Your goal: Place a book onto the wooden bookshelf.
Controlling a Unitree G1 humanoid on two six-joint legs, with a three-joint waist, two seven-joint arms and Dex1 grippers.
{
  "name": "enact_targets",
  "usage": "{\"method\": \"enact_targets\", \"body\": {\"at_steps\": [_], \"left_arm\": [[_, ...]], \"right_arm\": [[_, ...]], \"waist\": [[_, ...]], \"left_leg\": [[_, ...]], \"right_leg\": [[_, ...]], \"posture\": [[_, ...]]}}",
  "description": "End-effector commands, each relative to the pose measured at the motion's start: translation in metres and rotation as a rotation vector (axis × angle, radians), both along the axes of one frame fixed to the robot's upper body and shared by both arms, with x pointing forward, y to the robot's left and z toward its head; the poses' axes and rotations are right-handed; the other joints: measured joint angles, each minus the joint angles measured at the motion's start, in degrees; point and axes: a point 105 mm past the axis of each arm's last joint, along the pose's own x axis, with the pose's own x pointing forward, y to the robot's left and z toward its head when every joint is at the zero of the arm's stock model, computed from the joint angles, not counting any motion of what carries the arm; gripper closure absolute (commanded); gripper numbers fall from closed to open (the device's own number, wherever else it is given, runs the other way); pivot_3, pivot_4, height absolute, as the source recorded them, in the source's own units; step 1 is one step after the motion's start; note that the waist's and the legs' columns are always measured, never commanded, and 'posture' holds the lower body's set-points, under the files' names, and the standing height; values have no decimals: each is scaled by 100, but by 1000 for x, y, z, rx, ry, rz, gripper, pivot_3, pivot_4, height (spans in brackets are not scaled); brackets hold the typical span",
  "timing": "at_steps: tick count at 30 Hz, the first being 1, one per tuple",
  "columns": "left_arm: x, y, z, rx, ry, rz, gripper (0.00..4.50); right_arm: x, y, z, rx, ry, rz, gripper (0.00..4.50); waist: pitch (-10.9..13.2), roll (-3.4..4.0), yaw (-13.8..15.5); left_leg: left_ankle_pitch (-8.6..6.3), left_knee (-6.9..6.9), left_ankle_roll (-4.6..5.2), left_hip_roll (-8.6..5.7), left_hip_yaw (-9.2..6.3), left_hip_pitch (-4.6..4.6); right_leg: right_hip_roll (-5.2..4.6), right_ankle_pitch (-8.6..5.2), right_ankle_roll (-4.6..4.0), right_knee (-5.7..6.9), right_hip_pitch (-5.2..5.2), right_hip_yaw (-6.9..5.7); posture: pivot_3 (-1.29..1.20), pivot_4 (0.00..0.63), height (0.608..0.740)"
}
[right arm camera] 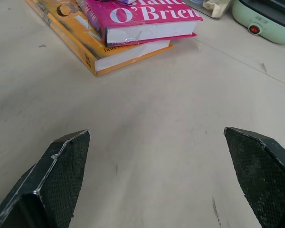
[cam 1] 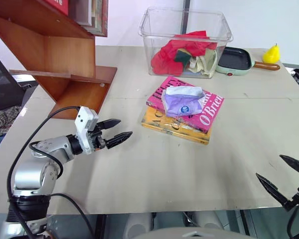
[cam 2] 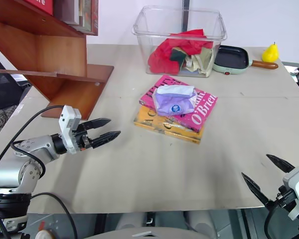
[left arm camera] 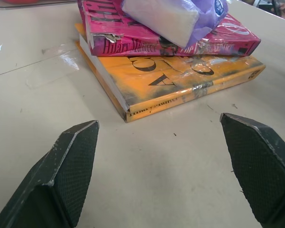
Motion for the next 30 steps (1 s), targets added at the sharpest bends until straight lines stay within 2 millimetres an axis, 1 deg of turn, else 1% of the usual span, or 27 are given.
{"method": "enact_targets", "body": {"at_steps": [1,2,3,4,6,8,9,11,12,14,15,16,18,19,20,21,23,24,25,27,30], "left_arm": [[-4,-10,17,-7,-60,-62,289],[-4,-20,28,-42,-89,-99,289],[-7,-28,36,-59,-113,-136,289],[-10,-32,41,-60,-131,-162,289],[-16,-33,38,-31,-135,-190,289],[-20,-34,36,-24,-139,-198,289],[-22,-33,36,-27,-141,-198,289],[-26,-33,37,-31,-141,-206,289],[-28,-34,37,-29,-145,-213,289],[-32,-35,42,-38,-162,-229,289],[-34,-35,44,-41,-171,-234,289],[-35,-35,46,-42,-175,-236,289],[-41,-35,51,-49,-186,-250,289],[-45,-36,54,-48,-210,-266,289],[-49,-36,56,-47,-216,-275,289],[-52,-37,58,-46,-221,-281,289],[-57,-38,59,-47,-216,-289,289],[-59,-40,60,-46,-222,-288,237],[-60,-40,61,-47,-227,-286,237],[-62,-41,62,-45,-232,-282,237],[-65,-43,62,-47,-226,-286,237]], "right_arm": [[18,1,14,-10,-100,6,0],[40,7,22,-50,-138,11,0],[57,11,31,-75,-182,-4,0],[70,18,37,-66,-202,4,0],[83,35,41,-36,-189,84,0],[105,53,52,-4,-208,143,0],[113,60,56,5,-213,162,0],[132,74,63,-35,-229,199,0],[145,86,64,-48,-212,238,0],[172,118,64,-116,-164,348,0],[180,132,64,-154,-146,401,0],[185,140,64,-179,-136,431,0],[207,161,70,-191,-129,461,0],[216,172,69,-212,-105,499,0],[226,181,66,-253,-90,534,0],[234,186,62,-278,-72,545,0],[251,190,53,-280,-16,532,0],[257,189,48,-292,7,527,550],[260,187,44,-307,24,532,752],[261,185,41,-302,46,549,1735],[249,182,49,-235,73,599,3101]], "waist": [[0,0,7],[2,-5,-10],[8,-26,-57],[12,-21,-55],[11,-14,-57],[2,-7,-26],[3,-6,-23],[4,-5,-13],[4,-5,-17],[10,0,-51],[10,0,-44],[10,-1,-44],[10,-1,-29],[11,-2,-28],[11,-2,-36],[13,-1,-47],[12,-4,-37],[12,-4,-22],[12,-4,-7],[12,-4,10],[11,-4,-2]], "left_leg": [[0,-2,0,0,1,-6],[0,-2,0,0,1,-6],[0,-6,0,0,4,-3],[0,9,0,14,23,-6],[1,12,2,6,38,-2],[2,4,3,4,46,15],[1,2,2,5,52,17],[1,-3,2,4,61,-2],[1,-3,1,6,56,-9],[1,-6,2,8,59,-13],[2,-7,2,9,64,-17],[1,-8,2,10,61,-17],[1,-11,2,10,59,-18],[1,-11,2,10,57,-21],[1,-11,2,10,60,-22],[1,-10,2,10,64,-22],[1,-9,2,9,71,-23],[1,-9,2,8,70,-22],[1,-9,1,7,70,-23],[1,-9,1,5,69,-24],[2,-7,1,6,70,-21]], "right_leg": [[3,1,-3,-1,-6,-1],[3,1,-3,-1,-6,-1],[22,4,-7,-5,-4,1],[21,22,-30,-16,-10,-8],[3,32,-41,-24,-13,-18],[10,40,-54,-20,-4,-18],[16,42,-56,-20,-4,-16],[34,42,-59,-21,-18,-28],[38,42,-60,-20,-25,-35],[43,43,-60,-15,-35,-34],[43,43,-60,-12,-44,-31],[46,43,-62,-8,-46,-32],[47,42,-62,-5,-48,-34],[48,42,-63,-4,-49,-36],[47,42,-62,-5,-50,-35],[45,42,-62,-4,-51,-33],[42,43,-61,-10,-50,-31],[40,43,-61,-11,-48,-31],[38,43,-61,-11,-47,-31],[35,43,-61,-12,-47,-32],[33,43,-61,-11,-43,-32]], "posture": [[0,150,740],[0,150,740],[0,150,740],[0,150,740],[0,150,740],[0,150,740],[0,150,740],[0,150,740],[0,150,740],[0,150,740],[0,150,740],[0,150,740],[0,150,740],[0,150,740],[0,150,740],[0,150,740],[0,150,740],[0,150,740],[0,150,740],[0,150,740],[0,150,740]]}}
